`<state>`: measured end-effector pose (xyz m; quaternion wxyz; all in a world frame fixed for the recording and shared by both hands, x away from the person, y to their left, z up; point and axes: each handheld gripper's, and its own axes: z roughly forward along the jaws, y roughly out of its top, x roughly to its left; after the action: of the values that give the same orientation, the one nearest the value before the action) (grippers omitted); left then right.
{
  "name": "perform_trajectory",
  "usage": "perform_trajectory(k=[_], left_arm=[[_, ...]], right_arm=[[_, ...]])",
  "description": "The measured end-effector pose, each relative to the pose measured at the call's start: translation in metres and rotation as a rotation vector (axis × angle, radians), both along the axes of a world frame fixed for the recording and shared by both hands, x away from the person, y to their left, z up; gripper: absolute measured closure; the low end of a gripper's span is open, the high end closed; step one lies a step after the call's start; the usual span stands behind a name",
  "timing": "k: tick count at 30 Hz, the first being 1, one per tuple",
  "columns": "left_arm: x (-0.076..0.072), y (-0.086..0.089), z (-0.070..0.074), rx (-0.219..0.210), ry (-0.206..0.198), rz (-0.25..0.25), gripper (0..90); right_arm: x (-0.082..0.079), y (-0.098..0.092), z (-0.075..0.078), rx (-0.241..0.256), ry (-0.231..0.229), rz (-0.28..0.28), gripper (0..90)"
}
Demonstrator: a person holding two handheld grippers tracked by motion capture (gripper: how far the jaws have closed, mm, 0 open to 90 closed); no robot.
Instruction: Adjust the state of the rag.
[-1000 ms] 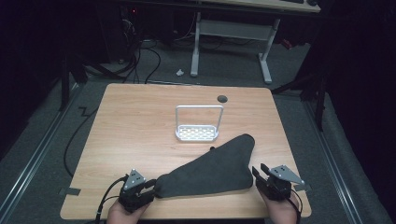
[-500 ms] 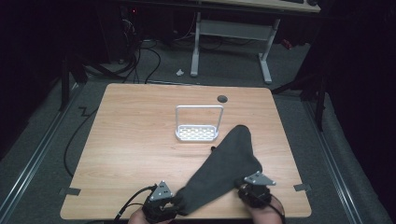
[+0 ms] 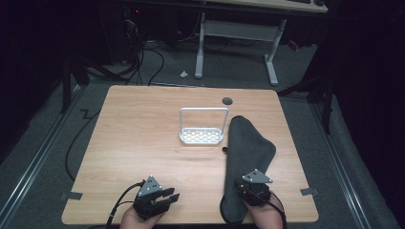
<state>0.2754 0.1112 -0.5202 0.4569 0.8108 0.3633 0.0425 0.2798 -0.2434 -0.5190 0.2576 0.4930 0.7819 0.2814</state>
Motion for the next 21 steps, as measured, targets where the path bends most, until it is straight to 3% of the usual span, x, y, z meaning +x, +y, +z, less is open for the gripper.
perform_trajectory(k=[1,2,3,5,6,9,12,14,15,16,18,21], left_arm=[[-0.001,0.001,0.000,-0.001,0.002,0.001,67.3],[-0.001,0.001,0.000,0.000,0.001,0.001,67.3],[-0.001,0.001,0.001,0.004,-0.004,-0.004,67.6],[0.000,-0.002,0.001,0.006,-0.007,-0.010,67.8],[0.000,-0.004,0.000,0.005,-0.006,-0.011,67.8],[0.000,-0.007,-0.001,0.011,-0.004,-0.014,67.7],[-0.002,-0.007,-0.003,0.020,-0.001,-0.016,67.6],[-0.002,-0.006,-0.003,0.024,-0.002,-0.013,67.6],[-0.002,-0.006,-0.003,0.024,-0.002,-0.013,67.6],[-0.001,-0.004,-0.002,0.014,-0.002,-0.007,67.5],[-0.001,-0.003,-0.002,0.012,-0.004,-0.005,67.1],[0.004,-0.007,0.000,0.010,-0.007,-0.006,65.7]], right_arm=[[-0.007,-0.024,0.000,-0.018,0.002,-0.053,61.4],[-0.007,-0.024,0.000,-0.018,0.002,-0.053,61.4],[-0.018,-0.058,0.002,-0.038,0.010,-0.132,62.1],[-0.025,-0.073,0.004,-0.090,0.004,-0.176,64.0],[-0.028,-0.075,0.007,-0.077,0.000,-0.179,64.0],[-0.022,-0.057,0.020,-0.021,-0.038,-0.106,63.6],[0.002,-0.032,0.023,0.012,-0.016,-0.032,60.4],[0.022,-0.023,0.019,0.021,0.019,-0.025,59.0],[0.022,-0.023,0.019,0.021,0.019,-0.025,59.0],[0.037,-0.018,0.011,0.002,0.081,-0.008,64.2],[0.036,-0.011,0.005,-0.024,0.079,0.021,72.3],[0.024,0.003,0.003,0.003,0.084,0.089,78.1]])
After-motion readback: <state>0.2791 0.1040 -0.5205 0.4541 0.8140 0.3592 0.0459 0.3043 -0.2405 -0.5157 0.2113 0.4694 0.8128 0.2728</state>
